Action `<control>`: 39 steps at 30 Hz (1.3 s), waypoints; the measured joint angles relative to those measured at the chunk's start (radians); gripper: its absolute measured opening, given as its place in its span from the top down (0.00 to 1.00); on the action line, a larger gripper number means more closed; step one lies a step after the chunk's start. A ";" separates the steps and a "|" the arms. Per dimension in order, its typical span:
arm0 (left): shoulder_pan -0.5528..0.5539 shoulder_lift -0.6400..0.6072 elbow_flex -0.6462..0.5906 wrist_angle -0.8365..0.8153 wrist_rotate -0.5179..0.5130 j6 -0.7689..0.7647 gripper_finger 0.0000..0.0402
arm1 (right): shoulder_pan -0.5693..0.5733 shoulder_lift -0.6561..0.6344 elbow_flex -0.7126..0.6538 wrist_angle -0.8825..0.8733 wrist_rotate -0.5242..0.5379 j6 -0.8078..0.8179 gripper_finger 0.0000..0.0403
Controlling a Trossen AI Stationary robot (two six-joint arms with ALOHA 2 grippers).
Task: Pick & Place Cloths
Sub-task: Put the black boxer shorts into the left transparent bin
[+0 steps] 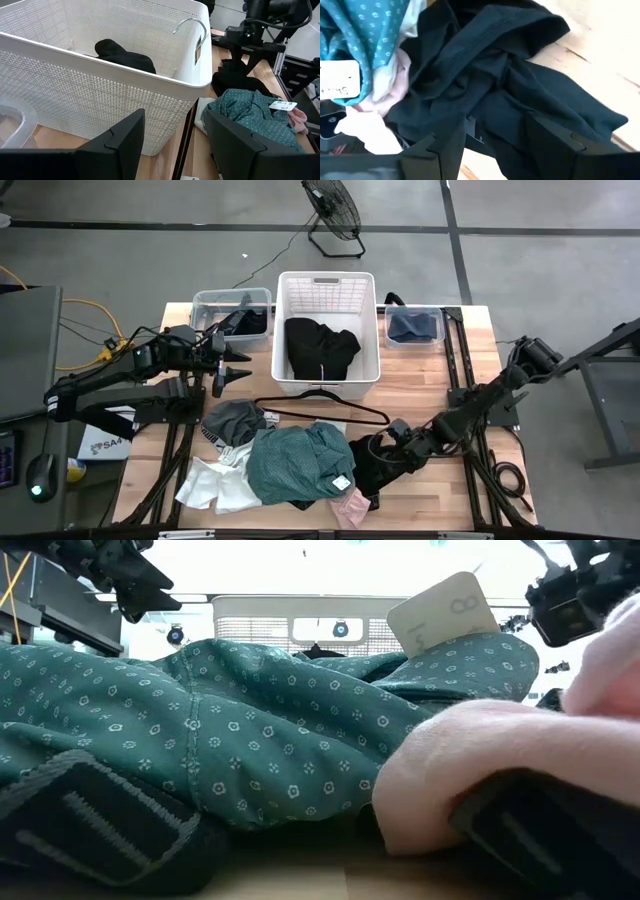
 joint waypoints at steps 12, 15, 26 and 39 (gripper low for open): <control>0.000 0.000 0.000 -0.017 0.000 0.000 0.50 | -0.015 0.089 0.000 0.088 -0.015 -0.047 0.19; 0.000 0.000 0.000 -0.017 0.000 0.000 0.50 | -0.027 0.154 0.004 0.150 -0.042 -0.053 0.12; 0.000 0.000 0.000 -0.018 0.000 0.000 0.50 | -0.023 0.261 0.013 0.175 0.056 -0.133 0.17; 0.000 0.000 0.000 -0.018 0.000 0.000 0.50 | 0.004 0.260 0.014 -0.044 0.094 -0.402 0.67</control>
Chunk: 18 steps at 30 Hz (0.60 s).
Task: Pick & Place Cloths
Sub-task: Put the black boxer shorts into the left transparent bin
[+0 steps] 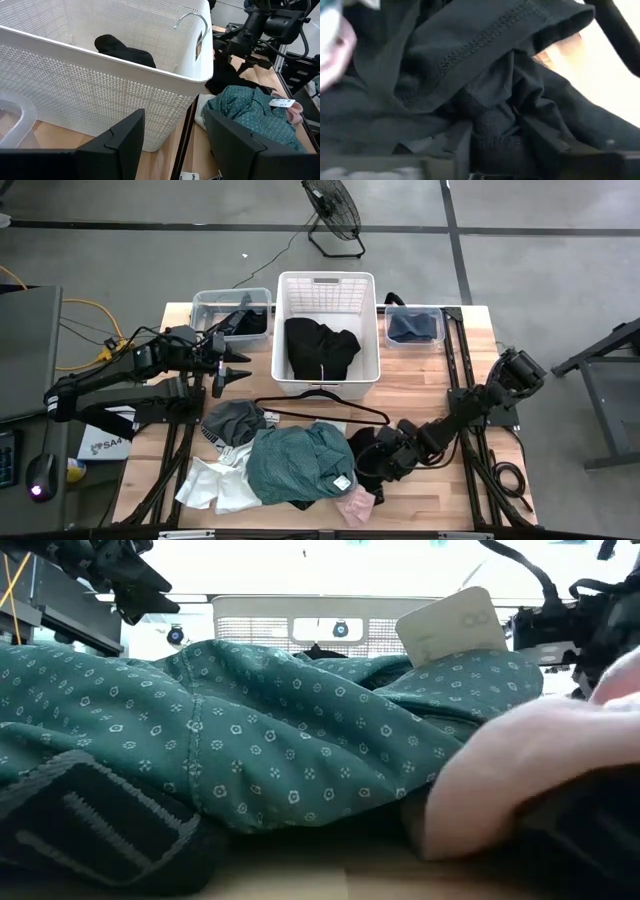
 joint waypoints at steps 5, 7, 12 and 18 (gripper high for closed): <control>0.000 0.000 0.000 0.000 0.000 0.000 0.50 | 0.038 -0.004 0.005 -0.102 -0.025 -0.005 0.85; 0.000 0.000 0.000 0.000 0.000 0.000 0.50 | 0.052 -0.015 0.006 -0.141 -0.045 0.007 0.93; 0.000 0.000 0.000 0.000 0.000 -0.002 0.50 | 0.076 -0.093 -0.010 -0.229 -0.116 0.096 0.97; 0.000 0.000 0.000 0.000 0.000 -0.004 0.50 | 0.101 -0.248 0.031 -0.388 -0.131 0.184 0.98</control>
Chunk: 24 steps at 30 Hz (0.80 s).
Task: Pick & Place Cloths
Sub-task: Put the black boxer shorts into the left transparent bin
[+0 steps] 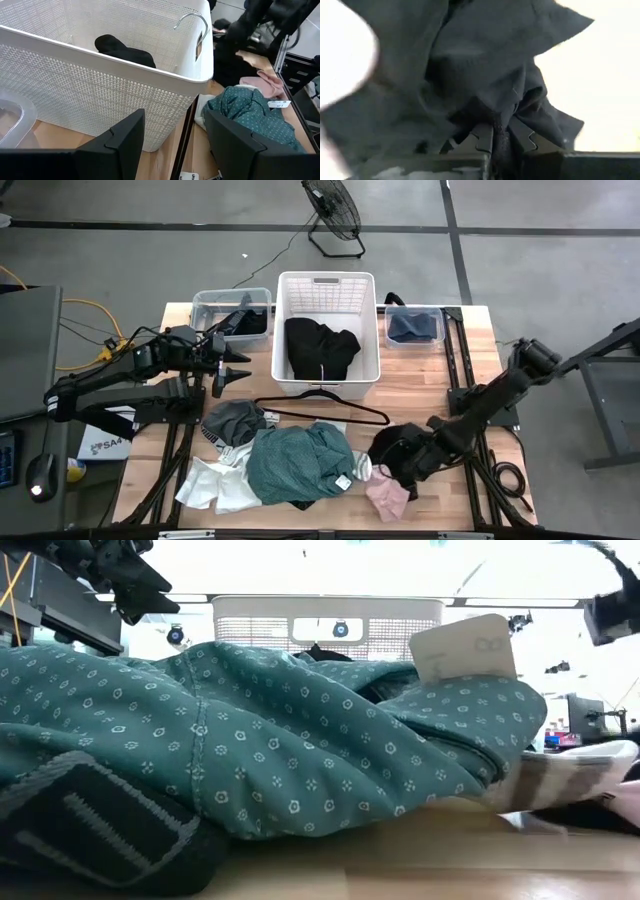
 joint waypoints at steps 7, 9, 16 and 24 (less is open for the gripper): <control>0.000 0.000 0.000 0.000 0.000 0.000 0.50 | 0.033 -0.139 0.025 -0.004 0.138 0.009 0.98; 0.000 0.000 0.000 0.000 0.000 0.000 0.50 | 0.045 -0.167 0.030 -0.004 0.200 0.002 0.98; 0.000 0.000 0.000 0.004 0.000 -0.010 0.50 | 0.082 -0.255 0.059 0.031 0.402 -0.093 0.98; 0.000 0.000 0.000 0.006 0.000 -0.019 0.50 | 0.109 -0.348 0.063 0.197 0.562 -0.319 0.98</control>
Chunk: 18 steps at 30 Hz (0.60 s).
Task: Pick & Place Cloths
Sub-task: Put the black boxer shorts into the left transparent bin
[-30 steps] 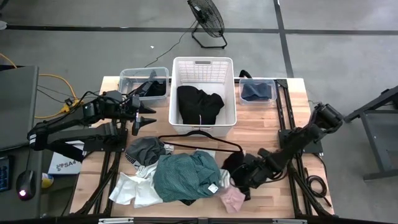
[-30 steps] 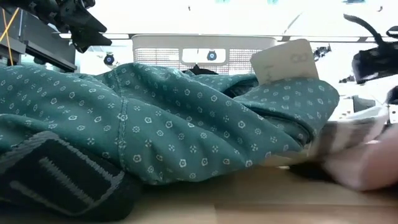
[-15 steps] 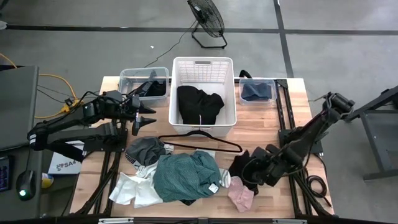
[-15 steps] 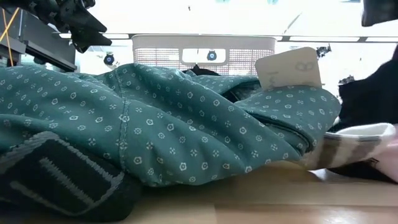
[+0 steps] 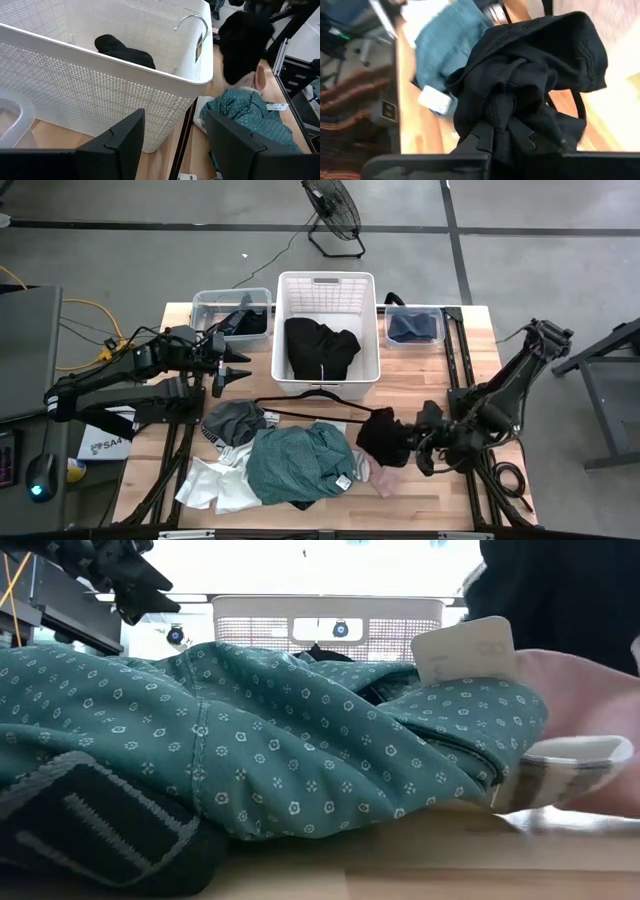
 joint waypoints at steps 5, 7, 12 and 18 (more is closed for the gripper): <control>0.000 0.000 0.000 0.015 0.000 -0.003 0.50 | 0.016 -0.049 0.000 0.112 0.081 -0.180 0.98; 0.000 0.000 0.000 0.023 0.002 -0.004 0.50 | 0.017 -0.062 0.000 0.161 0.126 -0.265 0.98; 0.000 0.000 0.000 0.033 0.005 -0.004 0.50 | 0.017 -0.075 0.000 0.276 0.223 -0.457 0.98; 0.000 0.000 0.000 0.058 0.006 -0.004 0.50 | 0.014 -0.076 0.000 0.404 0.350 -0.601 0.98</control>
